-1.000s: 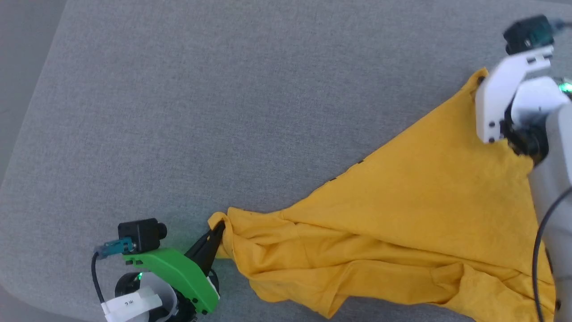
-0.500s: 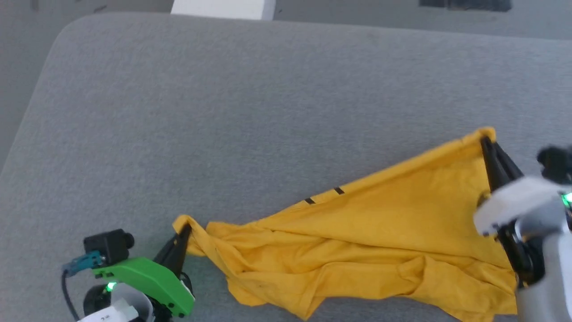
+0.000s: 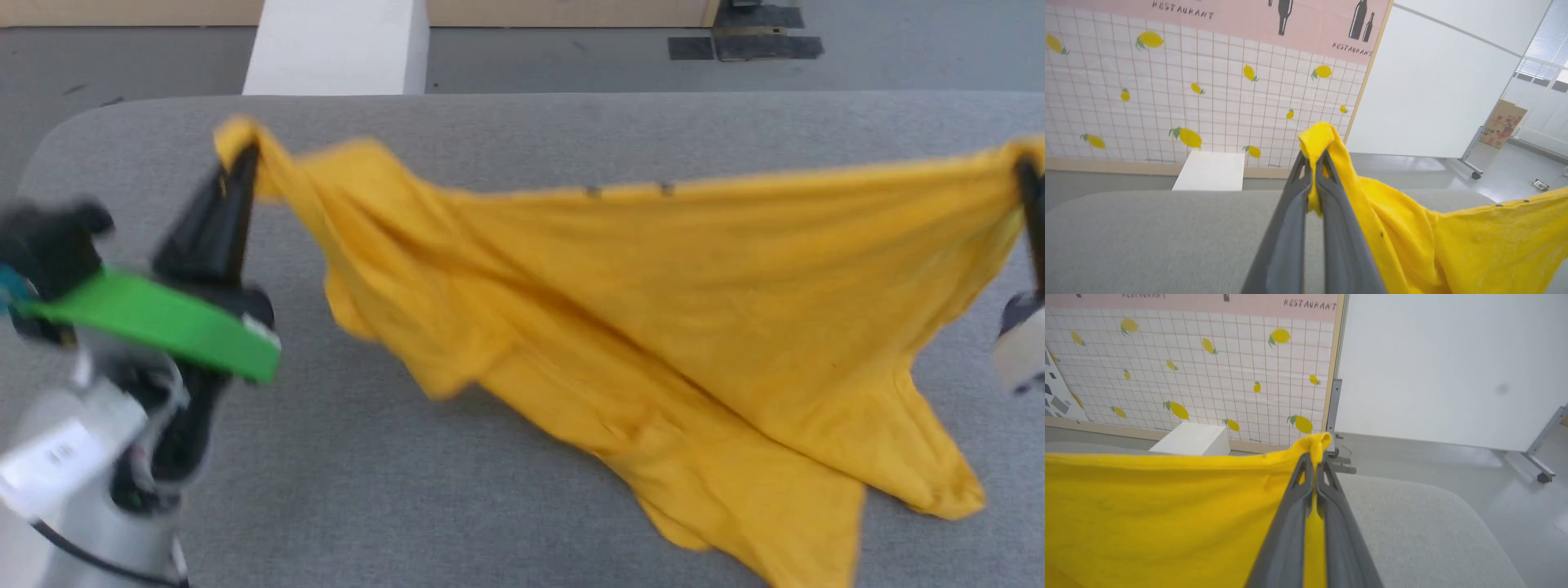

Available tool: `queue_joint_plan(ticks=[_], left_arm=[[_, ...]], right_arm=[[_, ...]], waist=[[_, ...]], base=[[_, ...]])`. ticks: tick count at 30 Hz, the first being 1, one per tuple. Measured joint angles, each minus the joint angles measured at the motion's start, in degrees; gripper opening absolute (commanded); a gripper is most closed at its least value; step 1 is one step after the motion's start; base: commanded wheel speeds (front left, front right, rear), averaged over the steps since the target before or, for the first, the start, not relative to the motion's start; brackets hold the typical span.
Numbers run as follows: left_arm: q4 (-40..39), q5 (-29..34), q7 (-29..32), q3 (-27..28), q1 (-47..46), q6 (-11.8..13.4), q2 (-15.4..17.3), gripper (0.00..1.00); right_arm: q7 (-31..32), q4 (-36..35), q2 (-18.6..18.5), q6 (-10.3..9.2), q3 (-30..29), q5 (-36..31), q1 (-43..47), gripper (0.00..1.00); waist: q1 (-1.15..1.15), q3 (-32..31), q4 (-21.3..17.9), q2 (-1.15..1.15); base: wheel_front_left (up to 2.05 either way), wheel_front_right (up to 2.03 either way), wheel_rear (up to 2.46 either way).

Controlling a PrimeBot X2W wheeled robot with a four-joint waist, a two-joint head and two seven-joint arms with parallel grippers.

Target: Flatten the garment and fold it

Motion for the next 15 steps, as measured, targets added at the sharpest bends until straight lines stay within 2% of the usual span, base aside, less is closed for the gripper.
queue_joint_plan(ticks=[7,12,15], left_arm=[[0.59,-2.36,5.02,0.21,-17.08,-1.57,0.4,0.0],[5.09,-3.34,6.65,0.45,-29.72,-1.82,-0.98,0.0],[8.75,-3.16,7.01,0.99,-37.88,-1.78,-1.49,0.0]], right_arm=[[7.93,-2.53,-7.93,0.01,4.42,0.33,-13.08,0.0],[10.5,1.03,-10.33,0.01,7.62,1.09,-23.71,0.0],[11.23,4.21,-10.49,0.01,9.16,0.59,-30.48,0.0]], waist=[[0.0,2.07,-1.26,0.0],[0.0,4.98,-1.84,0.0],[0.0,7.21,-2.21,0.0]], base=[[0.0,0.0,0.0],[0.0,0.0,0.0],[0.0,0.0,0.0]])
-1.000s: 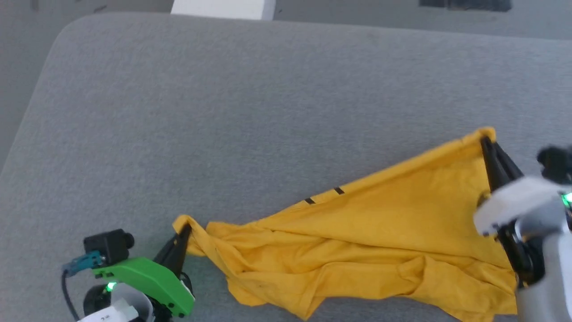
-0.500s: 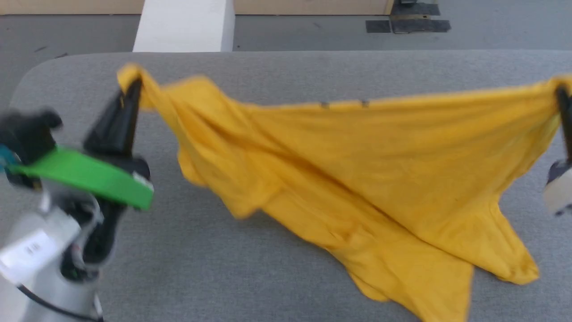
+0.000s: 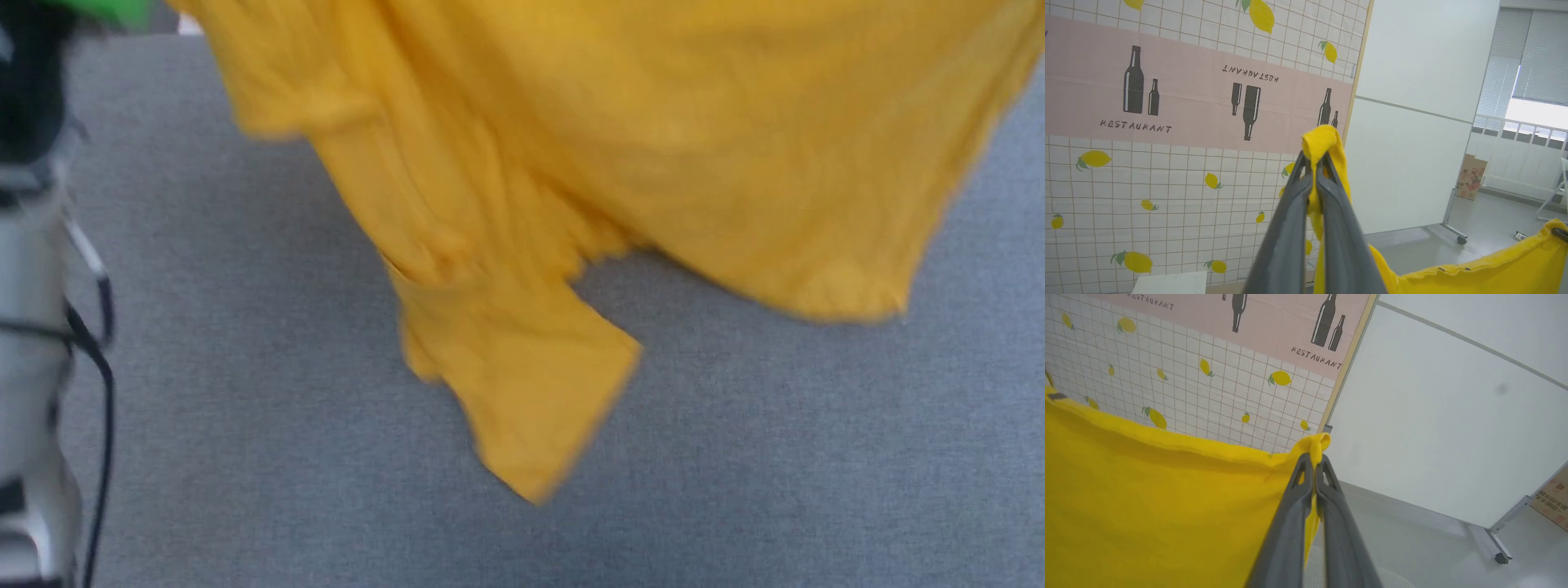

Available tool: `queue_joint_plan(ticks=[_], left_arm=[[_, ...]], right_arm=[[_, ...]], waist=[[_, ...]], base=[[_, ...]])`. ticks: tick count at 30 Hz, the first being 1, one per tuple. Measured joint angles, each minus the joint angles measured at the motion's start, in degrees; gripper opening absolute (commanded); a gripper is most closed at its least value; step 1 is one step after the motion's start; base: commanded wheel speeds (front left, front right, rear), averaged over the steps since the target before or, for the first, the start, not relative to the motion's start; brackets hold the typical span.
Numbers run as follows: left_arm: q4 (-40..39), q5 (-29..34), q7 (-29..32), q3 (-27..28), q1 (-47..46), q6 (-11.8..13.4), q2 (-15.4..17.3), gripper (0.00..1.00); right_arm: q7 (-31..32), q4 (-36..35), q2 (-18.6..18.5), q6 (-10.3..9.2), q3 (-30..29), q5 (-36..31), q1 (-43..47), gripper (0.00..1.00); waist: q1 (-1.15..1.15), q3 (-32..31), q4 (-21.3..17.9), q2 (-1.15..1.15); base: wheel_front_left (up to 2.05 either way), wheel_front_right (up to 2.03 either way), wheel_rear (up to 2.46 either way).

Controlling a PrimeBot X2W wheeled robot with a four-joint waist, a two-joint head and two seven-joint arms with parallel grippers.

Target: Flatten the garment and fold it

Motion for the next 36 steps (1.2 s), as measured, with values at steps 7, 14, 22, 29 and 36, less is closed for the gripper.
queue_joint_plan(ticks=[7,14,22,29,36], left_arm=[[8.03,2.07,-0.89,1.03,-18.51,1.27,-1.02,0.0],[15.13,7.19,-7.22,2.46,-34.11,2.2,-1.01,0.0],[19.05,8.51,-16.33,3.03,-43.47,-0.4,-1.87,0.0],[25.37,7.05,-15.07,1.31,-34.23,-4.45,-0.6,0.0],[28.8,6.47,-10.48,-3.36,-15.96,-7.0,3.46,0.0]], right_arm=[[-0.36,8.79,1.55,0.0,2.37,-4.23,-17.3,0.0],[-6.16,18.87,6.59,0.0,1.36,-11.6,-32.06,0.0],[-17.15,25.4,10.15,0.0,-4.01,-18.68,-41.32,0.0],[-20.18,30.55,10.42,0.0,-2.01,-17.59,-34.82,0.0],[-21.83,32.82,10.16,0.01,2.15,-12.35,-21.18,0.0]], waist=[[0.0,6.26,-0.99,0.0],[0.01,12.89,-2.3,0.0],[0.01,18.91,-3.6,0.0],[0.01,20.47,-2.78,0.0],[0.0,17.8,-1.98,0.0]], base=[[0.0,0.0,0.0],[0.0,0.0,0.0],[0.0,0.0,0.0],[0.0,0.0,0.0],[0.0,0.0,0.0]])
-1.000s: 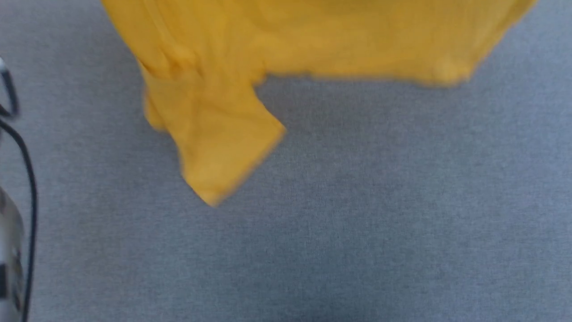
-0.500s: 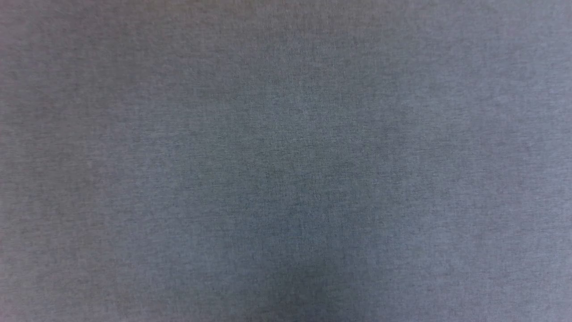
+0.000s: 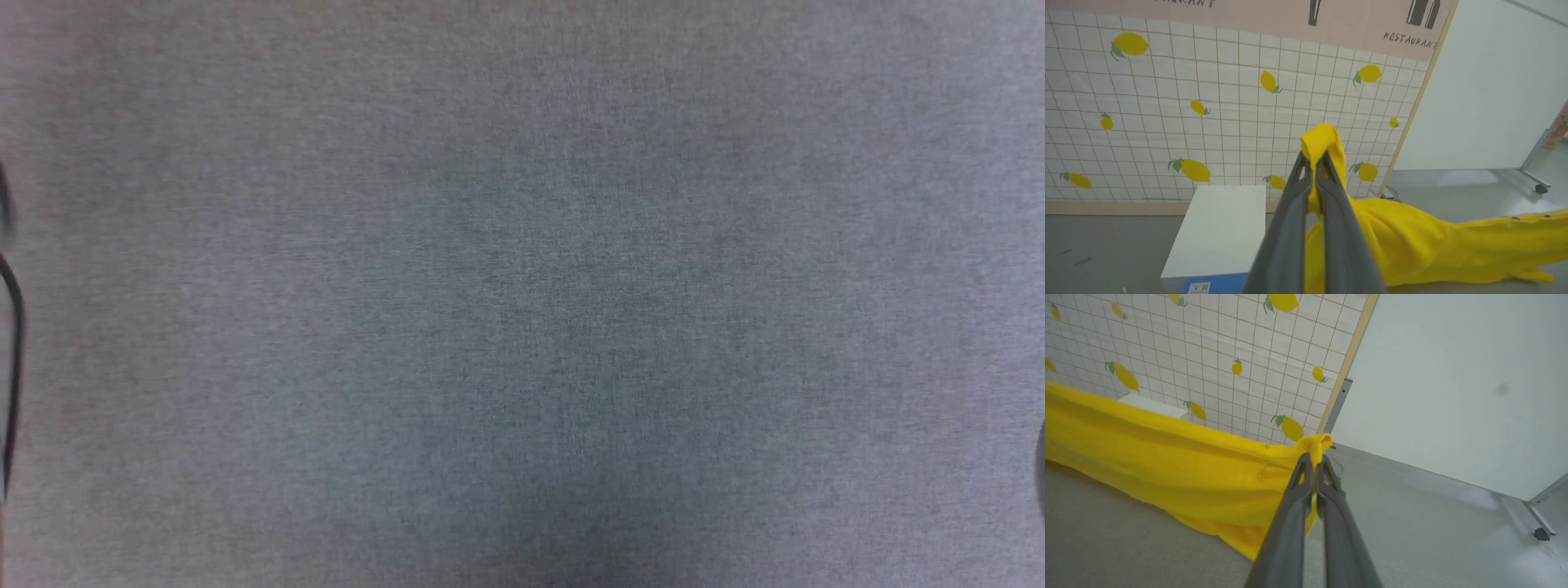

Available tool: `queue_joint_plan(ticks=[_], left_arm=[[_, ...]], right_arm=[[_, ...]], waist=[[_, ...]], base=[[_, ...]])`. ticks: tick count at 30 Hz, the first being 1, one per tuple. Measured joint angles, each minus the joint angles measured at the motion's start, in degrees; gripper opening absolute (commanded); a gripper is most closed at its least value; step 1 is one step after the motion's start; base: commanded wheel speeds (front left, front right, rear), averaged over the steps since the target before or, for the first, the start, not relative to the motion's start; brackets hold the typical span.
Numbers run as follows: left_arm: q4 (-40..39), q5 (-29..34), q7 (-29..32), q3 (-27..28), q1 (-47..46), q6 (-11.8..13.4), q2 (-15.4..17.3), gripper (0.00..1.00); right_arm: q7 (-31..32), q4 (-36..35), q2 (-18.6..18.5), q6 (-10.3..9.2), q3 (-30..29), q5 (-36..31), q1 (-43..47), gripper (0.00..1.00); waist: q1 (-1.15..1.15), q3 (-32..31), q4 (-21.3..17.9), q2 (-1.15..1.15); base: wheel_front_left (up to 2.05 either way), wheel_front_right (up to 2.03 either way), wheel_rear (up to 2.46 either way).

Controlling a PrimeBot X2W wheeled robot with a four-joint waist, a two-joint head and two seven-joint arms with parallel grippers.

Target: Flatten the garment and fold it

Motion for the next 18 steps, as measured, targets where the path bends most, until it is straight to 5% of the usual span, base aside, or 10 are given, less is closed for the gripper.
queue_joint_plan(ticks=[11,18], left_arm=[[-11.67,-12.99,17.27,-7.88,34.72,-1.16,5.71,0.0],[-21.53,-17.24,21.8,-9.82,51.42,2.1,8.2,0.0]], right_arm=[[3.7,-4.33,-2.29,0.0,4.36,9.04,24.77,0.0],[5.86,-8.2,-3.28,0.0,3.78,9.95,38.07,0.0]], waist=[[-0.01,-8.23,1.53,0.0],[-0.01,-13.56,2.96,0.0]], base=[[0.0,0.0,0.0],[0.0,0.0,0.0]])
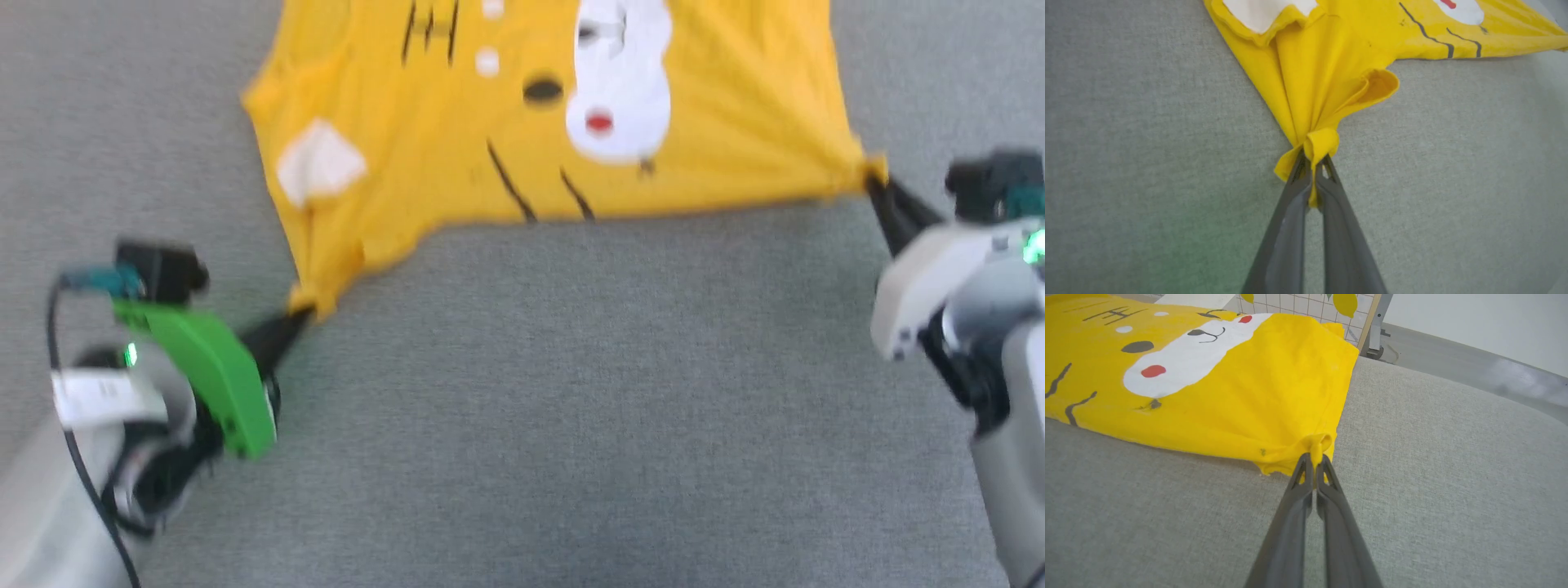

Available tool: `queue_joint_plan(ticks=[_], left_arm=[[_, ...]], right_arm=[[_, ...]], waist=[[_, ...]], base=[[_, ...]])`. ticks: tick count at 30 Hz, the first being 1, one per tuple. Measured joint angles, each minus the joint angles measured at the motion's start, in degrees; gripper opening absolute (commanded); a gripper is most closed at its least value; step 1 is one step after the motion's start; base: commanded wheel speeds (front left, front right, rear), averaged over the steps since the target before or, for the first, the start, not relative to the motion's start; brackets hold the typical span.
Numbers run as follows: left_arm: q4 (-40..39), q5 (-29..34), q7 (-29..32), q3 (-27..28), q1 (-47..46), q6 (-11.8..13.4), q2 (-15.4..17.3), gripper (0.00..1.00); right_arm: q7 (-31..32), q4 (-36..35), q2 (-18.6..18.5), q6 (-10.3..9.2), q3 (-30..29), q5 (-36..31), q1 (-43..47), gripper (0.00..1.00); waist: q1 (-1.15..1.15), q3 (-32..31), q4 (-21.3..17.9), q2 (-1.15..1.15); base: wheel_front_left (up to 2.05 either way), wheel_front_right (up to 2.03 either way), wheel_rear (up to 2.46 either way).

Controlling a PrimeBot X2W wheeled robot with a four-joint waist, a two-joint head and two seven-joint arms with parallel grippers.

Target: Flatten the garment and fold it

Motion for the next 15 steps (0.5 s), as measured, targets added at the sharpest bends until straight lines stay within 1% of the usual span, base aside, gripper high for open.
queue_joint_plan(ticks=[5,11,15], left_arm=[[-4.23,-1.14,1.18,-0.23,7.54,2.69,1.86,0.0],[-7.78,-2.76,2.19,-0.7,15.46,5.53,4.15,0.0],[-10.1,-3.01,2.21,-1.51,19.88,7.22,4.28,0.0]], right_arm=[[0.75,-1.65,-0.76,0.0,-1.05,-0.66,6.17,0.0],[3.28,-3.3,-1.35,0.0,-1.34,0.44,13.11,0.0],[6.66,-4.52,-1.75,0.0,-1.7,1.37,18.66,0.0]], waist=[[0.0,-3.03,1.09,0.0],[0.0,-6.02,2.04,0.0],[0.0,-7.6,2.5,0.0]], base=[[0.0,0.0,0.0],[0.0,0.0,0.0],[0.0,0.0,0.0]])
